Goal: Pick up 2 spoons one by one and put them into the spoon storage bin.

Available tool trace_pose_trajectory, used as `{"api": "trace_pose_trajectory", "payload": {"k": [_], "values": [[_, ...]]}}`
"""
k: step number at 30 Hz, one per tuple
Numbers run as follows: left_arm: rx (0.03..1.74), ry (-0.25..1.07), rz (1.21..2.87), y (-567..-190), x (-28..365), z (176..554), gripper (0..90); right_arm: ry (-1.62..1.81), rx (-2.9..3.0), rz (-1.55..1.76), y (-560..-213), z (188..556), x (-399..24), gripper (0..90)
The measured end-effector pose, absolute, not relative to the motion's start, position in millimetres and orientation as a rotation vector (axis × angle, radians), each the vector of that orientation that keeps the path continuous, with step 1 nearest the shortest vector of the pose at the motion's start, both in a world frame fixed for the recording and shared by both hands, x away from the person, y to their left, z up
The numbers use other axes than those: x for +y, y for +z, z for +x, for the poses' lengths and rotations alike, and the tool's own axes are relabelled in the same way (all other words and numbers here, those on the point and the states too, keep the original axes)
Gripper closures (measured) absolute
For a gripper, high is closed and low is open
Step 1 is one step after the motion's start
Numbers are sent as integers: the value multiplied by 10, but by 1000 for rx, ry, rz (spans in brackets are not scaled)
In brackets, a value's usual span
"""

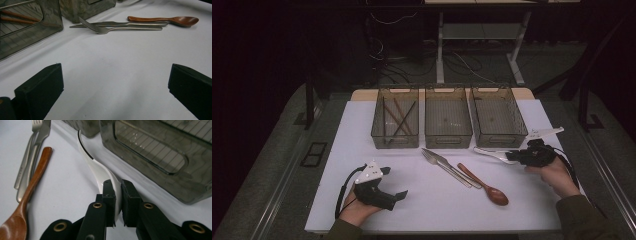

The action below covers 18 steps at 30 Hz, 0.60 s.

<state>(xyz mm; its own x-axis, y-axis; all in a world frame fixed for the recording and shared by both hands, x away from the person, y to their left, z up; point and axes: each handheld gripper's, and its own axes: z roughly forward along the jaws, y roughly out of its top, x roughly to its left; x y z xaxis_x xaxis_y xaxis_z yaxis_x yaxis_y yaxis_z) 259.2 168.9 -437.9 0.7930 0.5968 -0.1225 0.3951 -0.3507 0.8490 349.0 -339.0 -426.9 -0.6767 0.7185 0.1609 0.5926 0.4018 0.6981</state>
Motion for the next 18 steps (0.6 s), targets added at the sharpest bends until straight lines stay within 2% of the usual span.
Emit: {"api": "trace_pose_trajectory", "payload": {"k": [18], "values": [[737,252,1987,-4384,1695,2597,0,1263,2408,1132,-3914,3480,-3327,817]]}}
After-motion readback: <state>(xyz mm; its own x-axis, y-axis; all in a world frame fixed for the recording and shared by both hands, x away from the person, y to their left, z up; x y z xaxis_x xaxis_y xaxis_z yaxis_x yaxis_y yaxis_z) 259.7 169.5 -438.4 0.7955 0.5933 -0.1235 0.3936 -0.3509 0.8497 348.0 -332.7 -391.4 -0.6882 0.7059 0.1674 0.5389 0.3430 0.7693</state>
